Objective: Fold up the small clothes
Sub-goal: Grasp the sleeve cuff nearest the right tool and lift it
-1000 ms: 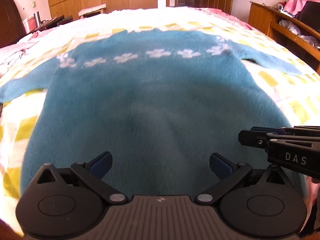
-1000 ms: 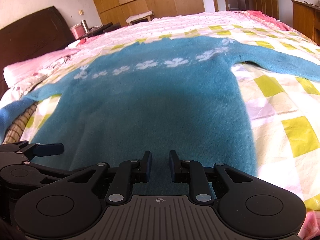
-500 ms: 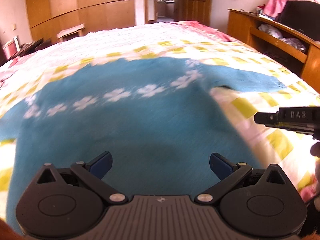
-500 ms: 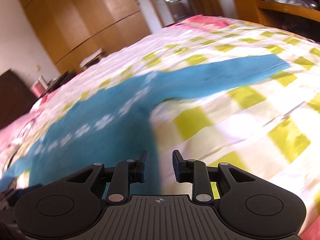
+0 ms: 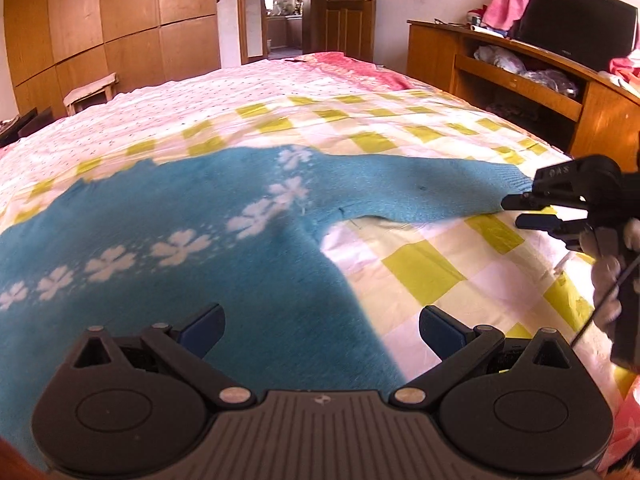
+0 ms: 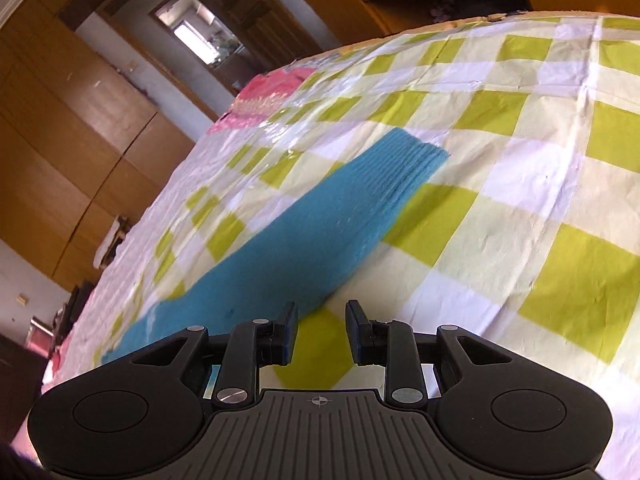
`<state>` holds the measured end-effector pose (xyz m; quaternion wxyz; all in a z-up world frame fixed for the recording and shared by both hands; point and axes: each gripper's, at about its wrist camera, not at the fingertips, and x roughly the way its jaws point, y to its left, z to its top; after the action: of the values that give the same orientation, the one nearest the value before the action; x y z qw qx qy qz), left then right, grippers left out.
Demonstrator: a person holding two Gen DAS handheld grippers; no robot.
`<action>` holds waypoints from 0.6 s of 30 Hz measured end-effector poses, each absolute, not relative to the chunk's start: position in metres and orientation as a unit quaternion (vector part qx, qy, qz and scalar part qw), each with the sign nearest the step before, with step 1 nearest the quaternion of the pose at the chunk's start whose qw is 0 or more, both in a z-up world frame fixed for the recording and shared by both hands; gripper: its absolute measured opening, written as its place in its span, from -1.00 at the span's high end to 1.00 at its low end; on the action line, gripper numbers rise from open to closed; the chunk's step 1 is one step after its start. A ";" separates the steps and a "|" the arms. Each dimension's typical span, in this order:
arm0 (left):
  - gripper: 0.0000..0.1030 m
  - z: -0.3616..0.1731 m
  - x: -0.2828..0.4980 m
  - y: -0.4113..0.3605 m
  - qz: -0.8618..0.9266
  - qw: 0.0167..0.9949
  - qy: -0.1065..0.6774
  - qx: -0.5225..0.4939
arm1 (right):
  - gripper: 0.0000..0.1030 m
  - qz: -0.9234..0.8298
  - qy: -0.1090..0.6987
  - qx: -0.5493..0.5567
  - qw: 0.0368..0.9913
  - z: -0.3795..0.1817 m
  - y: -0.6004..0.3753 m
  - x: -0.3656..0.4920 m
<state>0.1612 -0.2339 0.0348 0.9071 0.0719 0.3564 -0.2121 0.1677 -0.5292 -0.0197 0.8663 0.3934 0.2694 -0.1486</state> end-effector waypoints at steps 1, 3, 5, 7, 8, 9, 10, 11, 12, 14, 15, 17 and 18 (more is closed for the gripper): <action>-1.00 0.033 0.162 -0.236 -0.214 0.906 0.357 0.073 | 0.47 -0.154 0.269 0.404 0.861 -0.024 -0.536 0.172; -1.00 0.029 0.164 -0.239 -0.216 0.905 0.360 0.071 | 0.50 -0.157 0.262 0.427 0.851 -0.033 -0.550 0.178; -1.00 0.025 0.166 -0.240 -0.218 0.903 0.363 0.065 | 0.51 -0.152 0.250 0.446 0.846 -0.038 -0.558 0.182; -1.00 0.022 0.167 -0.240 -0.218 0.903 0.367 0.059 | 0.51 -0.154 0.241 0.456 0.843 -0.039 -0.564 0.185; -1.00 0.020 0.167 -0.239 -0.219 0.902 0.368 0.056 | 0.51 -0.155 0.236 0.460 0.842 -0.040 -0.567 0.188; -1.00 0.019 0.168 -0.239 -0.219 0.901 0.370 0.053 | 0.52 -0.156 0.231 0.465 0.840 -0.042 -0.569 0.190; -1.00 0.018 0.169 -0.239 -0.219 0.901 0.372 0.050 | 0.52 -0.156 0.225 0.470 0.839 -0.043 -0.571 0.192; -1.00 0.017 0.169 -0.239 -0.219 0.900 0.374 0.048 | 0.51 -0.156 0.221 0.473 0.838 -0.045 -0.572 0.193; -1.00 0.015 0.170 -0.238 -0.219 0.899 0.376 0.045 | 0.51 -0.156 0.217 0.474 0.839 -0.045 -0.573 0.195; -1.00 0.014 0.170 -0.235 -0.218 0.898 0.379 0.042 | 0.51 -0.157 0.210 0.476 0.839 -0.046 -0.574 0.198; -1.00 0.013 0.169 -0.234 -0.217 0.898 0.380 0.040 | 0.47 -0.157 0.206 0.478 0.839 -0.047 -0.575 0.199; -1.00 0.012 0.168 -0.229 -0.216 0.898 0.381 0.040 | 0.45 -0.157 0.198 0.479 0.841 -0.047 -0.576 0.203; -1.00 0.012 0.166 -0.227 -0.214 0.898 0.382 0.040 | 0.45 -0.159 0.198 0.476 0.842 -0.047 -0.576 0.206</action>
<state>0.1662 -0.2267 0.0121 0.8981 0.0397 0.3819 -0.2144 0.2056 -0.5763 -0.0468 0.8421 0.4759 0.1980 -0.1589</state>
